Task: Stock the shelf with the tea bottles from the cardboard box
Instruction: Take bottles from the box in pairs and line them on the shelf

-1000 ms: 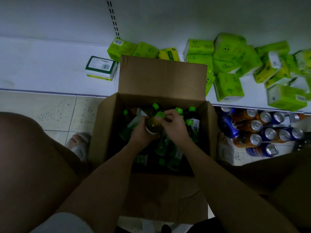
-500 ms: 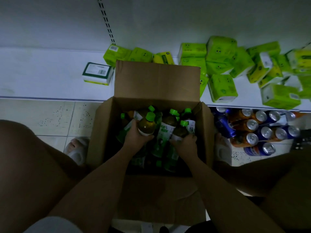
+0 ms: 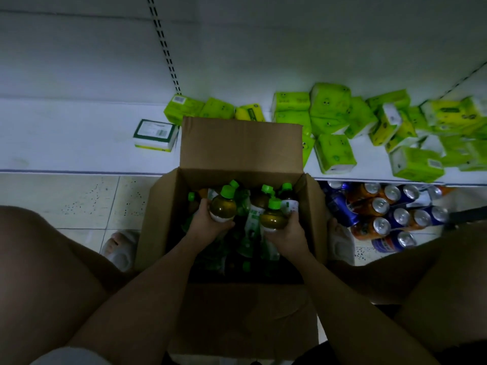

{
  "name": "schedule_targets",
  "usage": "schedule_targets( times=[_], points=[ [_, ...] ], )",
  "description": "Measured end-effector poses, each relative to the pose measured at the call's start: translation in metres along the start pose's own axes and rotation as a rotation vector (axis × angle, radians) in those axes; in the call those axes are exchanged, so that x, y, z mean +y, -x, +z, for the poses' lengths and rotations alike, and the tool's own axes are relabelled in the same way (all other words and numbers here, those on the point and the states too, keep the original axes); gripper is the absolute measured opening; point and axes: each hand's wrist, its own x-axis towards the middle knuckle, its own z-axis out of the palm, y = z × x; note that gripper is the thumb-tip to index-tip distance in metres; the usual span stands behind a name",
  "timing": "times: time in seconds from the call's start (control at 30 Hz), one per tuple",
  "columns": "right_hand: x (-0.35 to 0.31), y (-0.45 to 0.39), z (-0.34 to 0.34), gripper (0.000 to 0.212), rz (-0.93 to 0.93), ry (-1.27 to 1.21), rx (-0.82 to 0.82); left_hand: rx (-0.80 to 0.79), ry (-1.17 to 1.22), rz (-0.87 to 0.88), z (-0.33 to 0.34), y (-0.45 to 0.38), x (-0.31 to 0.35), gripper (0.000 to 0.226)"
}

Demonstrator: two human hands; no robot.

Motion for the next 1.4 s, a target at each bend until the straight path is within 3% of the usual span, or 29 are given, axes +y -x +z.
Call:
schedule_targets(
  times=[0.17, 0.27, 0.33, 0.4, 0.53, 0.63, 0.77, 0.87, 1.03, 1.17, 1.4],
  points=[
    [-0.045, 0.019, -0.032, 0.038, -0.06, -0.277, -0.251, -0.086, 0.075, 0.017, -0.028, 0.018, 0.042, 0.069],
    [-0.078, 0.033, -0.049, 0.036, -0.022, -0.525, -0.367, -0.071, 0.086, 0.153, -0.047, 0.032, 0.083, 0.056],
    [-0.101, 0.041, -0.056, 0.045, -0.05, -0.667, -0.427, -0.082, 0.193, 0.203, -0.056, 0.042, 0.111, 0.067],
    [-0.129, 0.052, -0.06, 0.051, -0.097, -0.768, -0.455, -0.077, 0.269, 0.257, -0.064, 0.052, 0.139, 0.062],
    [-0.193, 0.078, -0.069, 0.045, -0.168, -0.808, -0.403, -0.049, 0.378, 0.338, -0.08, 0.076, 0.191, 0.034],
    [-0.229, 0.101, -0.079, 0.055, -0.246, -0.774, -0.359, -0.039, 0.428, 0.387, -0.094, 0.096, 0.221, 0.055],
    [-0.259, 0.125, -0.094, 0.075, -0.437, -0.662, -0.164, -0.001, 0.417, 0.476, -0.11, 0.117, 0.253, 0.078],
    [-0.277, 0.139, -0.106, 0.064, -0.508, -0.654, -0.154, -0.01, 0.404, 0.52, -0.118, 0.132, 0.276, 0.075],
    [-0.31, 0.162, -0.123, 0.055, -0.636, -0.652, -0.126, -0.039, 0.393, 0.645, -0.133, 0.159, 0.317, 0.051],
    [-0.339, 0.181, -0.14, 0.034, -0.74, -0.559, -0.105, -0.063, 0.359, 0.724, -0.154, 0.175, 0.347, 0.059],
    [-0.398, 0.201, -0.154, 0.038, -0.885, -0.423, -0.044, 0.062, 0.203, 0.815, -0.19, 0.196, 0.406, 0.076]
  ],
)
